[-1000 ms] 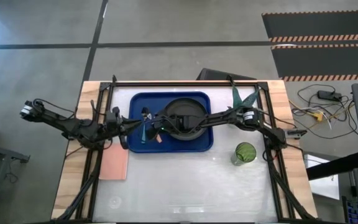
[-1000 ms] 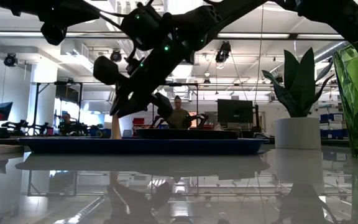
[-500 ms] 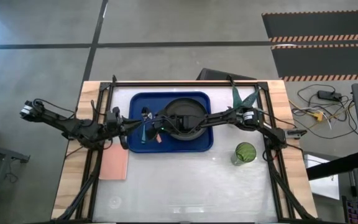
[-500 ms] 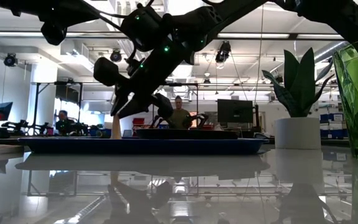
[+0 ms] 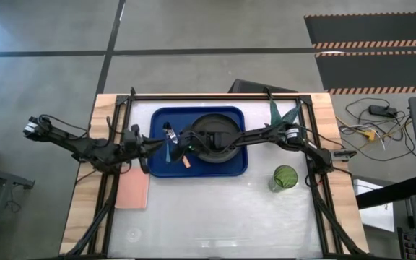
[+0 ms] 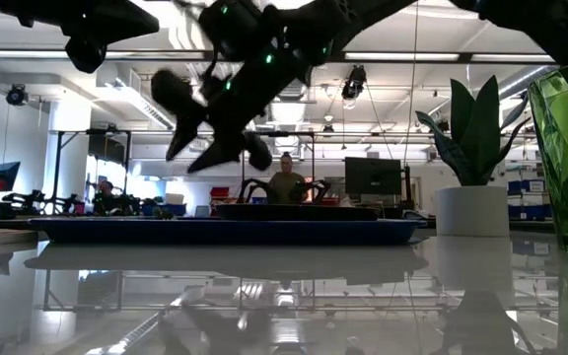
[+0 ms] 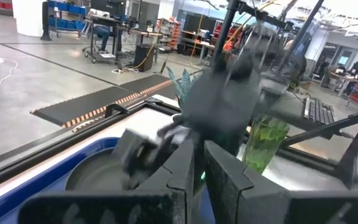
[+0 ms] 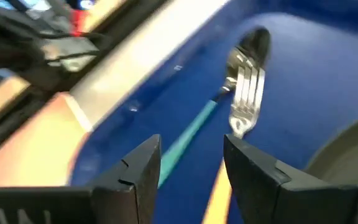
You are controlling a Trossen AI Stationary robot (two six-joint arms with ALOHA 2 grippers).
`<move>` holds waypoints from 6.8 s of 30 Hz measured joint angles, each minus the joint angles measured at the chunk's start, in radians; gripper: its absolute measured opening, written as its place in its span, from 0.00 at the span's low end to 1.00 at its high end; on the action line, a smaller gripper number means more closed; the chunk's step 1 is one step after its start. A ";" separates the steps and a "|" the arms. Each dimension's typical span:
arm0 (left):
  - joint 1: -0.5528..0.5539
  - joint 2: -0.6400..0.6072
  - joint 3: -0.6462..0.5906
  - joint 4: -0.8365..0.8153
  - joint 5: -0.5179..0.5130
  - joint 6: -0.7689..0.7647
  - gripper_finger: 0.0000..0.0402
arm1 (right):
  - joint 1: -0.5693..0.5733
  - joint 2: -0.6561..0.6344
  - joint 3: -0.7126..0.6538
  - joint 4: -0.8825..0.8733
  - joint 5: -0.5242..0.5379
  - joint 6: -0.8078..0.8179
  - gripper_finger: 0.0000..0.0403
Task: Pick and place plate/cup/fork/spoon on tray
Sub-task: Put the orange fork on the blue serving tray to the right of the blue spoon
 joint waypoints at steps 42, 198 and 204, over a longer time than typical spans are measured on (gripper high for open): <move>0.323 0.754 0.354 -0.797 0.309 -0.500 0.00 | 0.419 -0.998 -0.706 -0.196 0.081 -0.485 0.02; 0.232 0.996 0.267 -0.214 0.439 -0.223 0.00 | 0.446 -1.037 -0.771 -0.200 0.081 -0.495 0.02; 0.232 0.988 0.267 -0.281 0.435 -0.271 0.00 | 0.446 -1.037 -0.772 -0.200 0.081 -0.495 0.02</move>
